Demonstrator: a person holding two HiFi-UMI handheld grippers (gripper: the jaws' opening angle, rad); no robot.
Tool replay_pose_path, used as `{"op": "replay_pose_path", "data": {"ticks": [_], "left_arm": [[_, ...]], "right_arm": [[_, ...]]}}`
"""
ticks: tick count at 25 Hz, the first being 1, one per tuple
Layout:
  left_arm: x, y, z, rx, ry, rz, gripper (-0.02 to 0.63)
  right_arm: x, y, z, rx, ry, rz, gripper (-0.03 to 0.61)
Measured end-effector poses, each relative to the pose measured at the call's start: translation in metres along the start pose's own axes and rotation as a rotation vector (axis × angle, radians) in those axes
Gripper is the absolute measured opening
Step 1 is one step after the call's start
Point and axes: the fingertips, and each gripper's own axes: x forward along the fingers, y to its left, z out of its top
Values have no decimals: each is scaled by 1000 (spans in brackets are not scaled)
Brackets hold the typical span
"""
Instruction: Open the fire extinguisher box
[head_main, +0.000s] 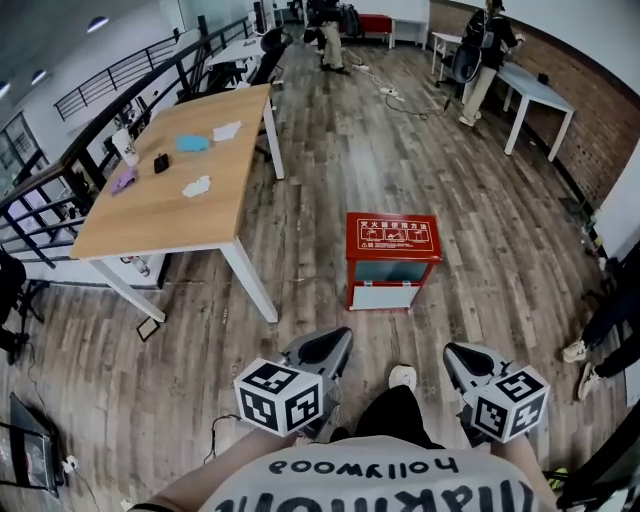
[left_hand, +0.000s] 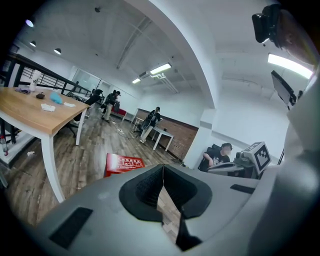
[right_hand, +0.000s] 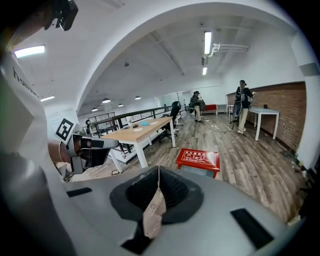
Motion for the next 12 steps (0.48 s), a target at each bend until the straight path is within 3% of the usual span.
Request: {"op": "replay_pose_path", "data": {"ticks": [8, 12], "left_arm": [[67, 43, 37, -25, -44, 128, 9], [114, 52, 56, -22, -49, 144, 9]], "right_arm": [[75, -74, 47, -63, 12, 100, 12], [99, -121, 80, -105, 2, 123, 12]]}}
